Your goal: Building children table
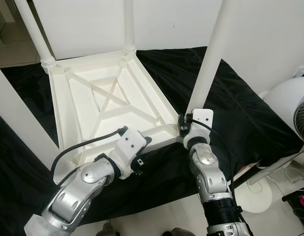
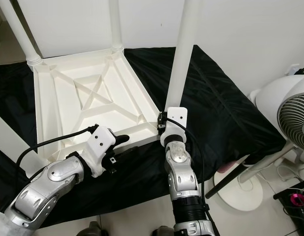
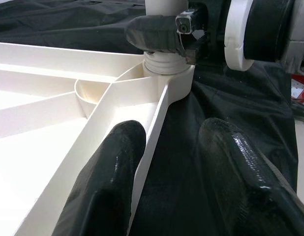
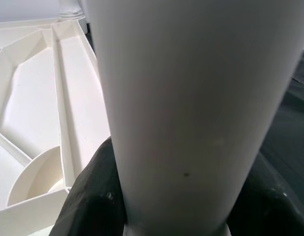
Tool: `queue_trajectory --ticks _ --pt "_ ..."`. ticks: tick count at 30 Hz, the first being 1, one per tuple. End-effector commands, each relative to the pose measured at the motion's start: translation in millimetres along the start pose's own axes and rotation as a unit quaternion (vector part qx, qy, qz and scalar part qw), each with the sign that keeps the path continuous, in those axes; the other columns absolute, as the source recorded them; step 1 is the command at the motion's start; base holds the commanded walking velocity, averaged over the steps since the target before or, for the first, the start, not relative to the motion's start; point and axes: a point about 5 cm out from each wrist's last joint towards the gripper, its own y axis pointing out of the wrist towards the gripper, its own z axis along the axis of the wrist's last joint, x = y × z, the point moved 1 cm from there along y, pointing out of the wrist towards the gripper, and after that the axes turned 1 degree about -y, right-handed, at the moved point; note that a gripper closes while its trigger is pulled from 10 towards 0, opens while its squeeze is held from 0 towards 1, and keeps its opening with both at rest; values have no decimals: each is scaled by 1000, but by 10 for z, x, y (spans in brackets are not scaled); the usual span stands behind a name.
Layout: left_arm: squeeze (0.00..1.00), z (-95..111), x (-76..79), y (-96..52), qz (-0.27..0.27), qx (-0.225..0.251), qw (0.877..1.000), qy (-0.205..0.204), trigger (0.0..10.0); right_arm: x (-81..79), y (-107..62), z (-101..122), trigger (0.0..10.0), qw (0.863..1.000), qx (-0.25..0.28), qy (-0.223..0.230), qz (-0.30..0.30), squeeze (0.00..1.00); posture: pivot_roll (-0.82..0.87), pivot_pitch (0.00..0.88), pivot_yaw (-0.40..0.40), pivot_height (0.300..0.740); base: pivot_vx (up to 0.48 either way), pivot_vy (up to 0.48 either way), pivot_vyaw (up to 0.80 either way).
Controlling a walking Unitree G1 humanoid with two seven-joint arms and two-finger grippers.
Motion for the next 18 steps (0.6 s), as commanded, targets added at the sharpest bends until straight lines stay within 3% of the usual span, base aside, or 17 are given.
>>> queue_trajectory --ticks 1,2,3,4,5,14,16,18 --pt "0 -14 41 -18 -39 -7 999 -2 10000 30 -60 -66 10000 1000 -16 2 -24 0 -74 63 -8 740 0 0 0" --pt "0 -9 35 -17 -38 -7 999 -2 10000 28 -69 -68 10000 1000 -18 1 -20 0 -74 63 -8 740 0 0 0" --pt "0 -6 29 -17 -37 -7 999 -1 10000 32 -79 -64 10000 1000 -17 2 -16 459 -73 65 -7 740 0 0 0" --pt "0 -6 29 -17 -37 -7 999 -1 10000 32 -79 -64 10000 1000 -17 2 -16 459 -73 65 -7 740 0 0 0" --pt "0 -4 27 -19 -36 -7 999 -1 10000 34 -90 -58 10000 1000 -16 4 -15 1000 -73 65 -7 740 0 0 0" --pt "0 0 25 -33 -35 -8 999 -1 10000 136 -135 -22 10000 1000 7 20 12 1000 -72 66 -3 740 0 0 0" --pt "0 11 13 -37 -34 -7 999 2 10000 257 -172 -6 10000 999 24 9 45 1000 -70 60 -1 740 0 0 0" --pt "0 14 11 -37 -34 -7 999 3 10000 280 -177 -2 10000 998 28 5 50 1000 -70 60 -1 740 0 0 0"
